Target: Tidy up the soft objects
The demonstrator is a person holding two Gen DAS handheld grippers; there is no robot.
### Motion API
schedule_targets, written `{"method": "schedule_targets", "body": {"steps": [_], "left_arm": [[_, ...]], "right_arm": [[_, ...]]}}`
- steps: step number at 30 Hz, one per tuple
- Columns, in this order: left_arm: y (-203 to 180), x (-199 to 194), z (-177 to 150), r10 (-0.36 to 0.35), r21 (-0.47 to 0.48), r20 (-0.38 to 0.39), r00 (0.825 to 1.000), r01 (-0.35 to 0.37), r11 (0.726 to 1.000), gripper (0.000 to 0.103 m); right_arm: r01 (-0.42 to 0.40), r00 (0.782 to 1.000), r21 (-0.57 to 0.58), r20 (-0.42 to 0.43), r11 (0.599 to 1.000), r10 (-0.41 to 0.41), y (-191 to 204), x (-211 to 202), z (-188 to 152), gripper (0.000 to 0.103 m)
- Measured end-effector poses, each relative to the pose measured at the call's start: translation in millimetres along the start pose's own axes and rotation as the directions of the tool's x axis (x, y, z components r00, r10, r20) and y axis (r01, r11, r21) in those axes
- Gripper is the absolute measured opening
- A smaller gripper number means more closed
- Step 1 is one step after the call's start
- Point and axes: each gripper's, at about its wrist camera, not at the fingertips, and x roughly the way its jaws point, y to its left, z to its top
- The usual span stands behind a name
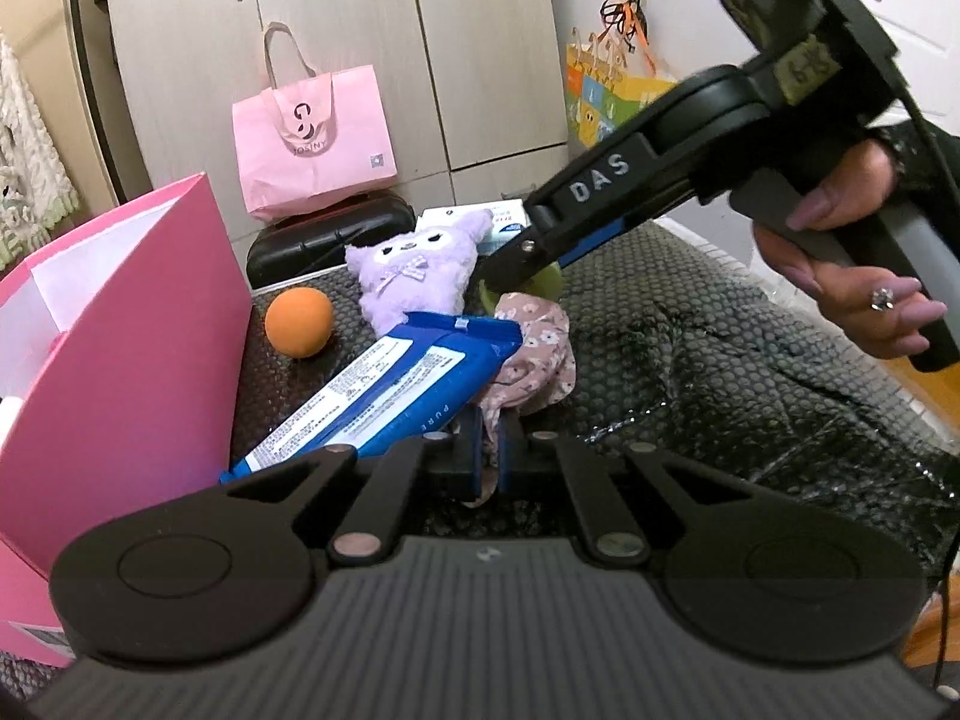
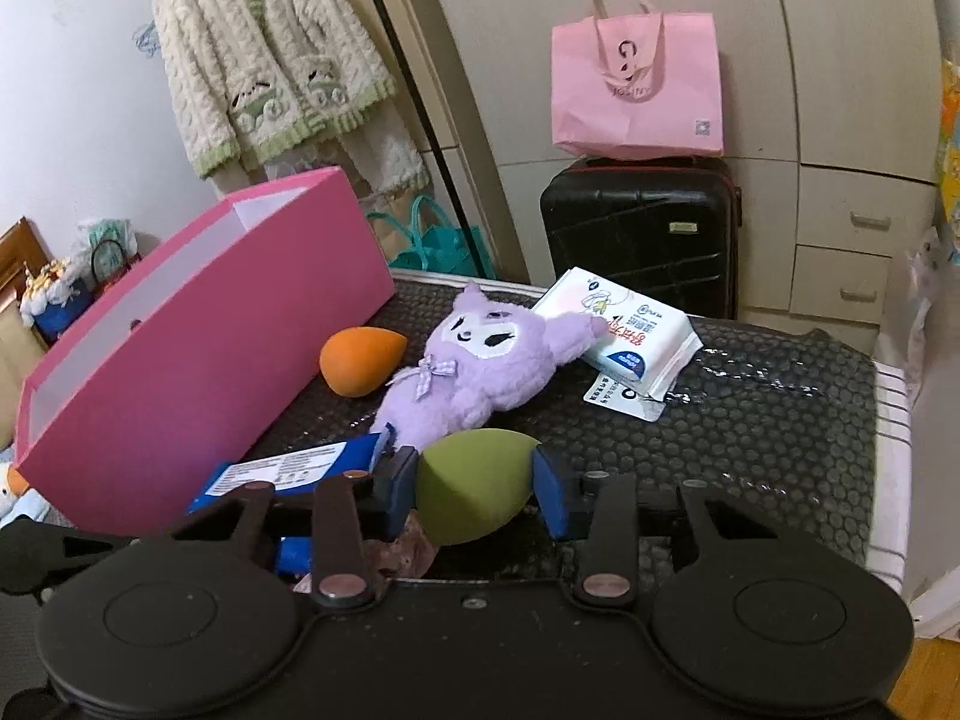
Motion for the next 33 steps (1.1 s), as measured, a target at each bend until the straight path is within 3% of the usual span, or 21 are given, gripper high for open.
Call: {"method": "schedule_targets", "body": {"steps": [8,17,23,27,28,30,33], "left_arm": [[8.3,-13.2,4.3,-0.033,-0.026,0.008,0.999,0.033,0.999,0.004],[19.5,-40.1,20.1,-0.023,0.011,0.109,0.994,0.022,1.0,0.003],[20.6,-38.0,19.2,-0.108,0.015,0.012,0.994,0.107,0.994,0.006],[14.3,-25.3,6.4,-0.135,-0.036,-0.056,0.989,0.133,0.99,0.008],[13.4,-22.5,2.9,-0.137,-0.052,-0.069,0.988,0.134,0.99,0.013],[12.1,-15.9,-3.9,-0.115,-0.102,-0.087,0.99,0.106,0.989,0.043],[8.8,-11.5,-10.8,-0.07,-0.14,-0.071,0.995,0.06,0.988,0.06]], "right_arm": [[0.059,0.998,0.033,0.023,0.998,-0.06,3.3,-32.0,-11.8,0.047],[0.089,0.995,0.032,0.03,0.995,-0.09,14.8,-58.3,-28.6,0.047],[0.089,0.995,0.018,0.032,0.996,-0.09,24.5,-68.7,-37.6,0.047],[0.094,0.995,0.027,0.033,0.995,-0.095,23.1,-72.3,-39.9,0.047],[0.096,0.995,0.029,0.033,0.995,-0.097,22.7,-72.3,-40.2,0.047],[0.095,0.995,0.036,0.031,0.995,-0.097,19.8,-72.4,-40.8,0.047],[0.096,0.995,0.042,0.027,0.995,-0.097,17.5,-71.8,-42.3,0.047]]}}
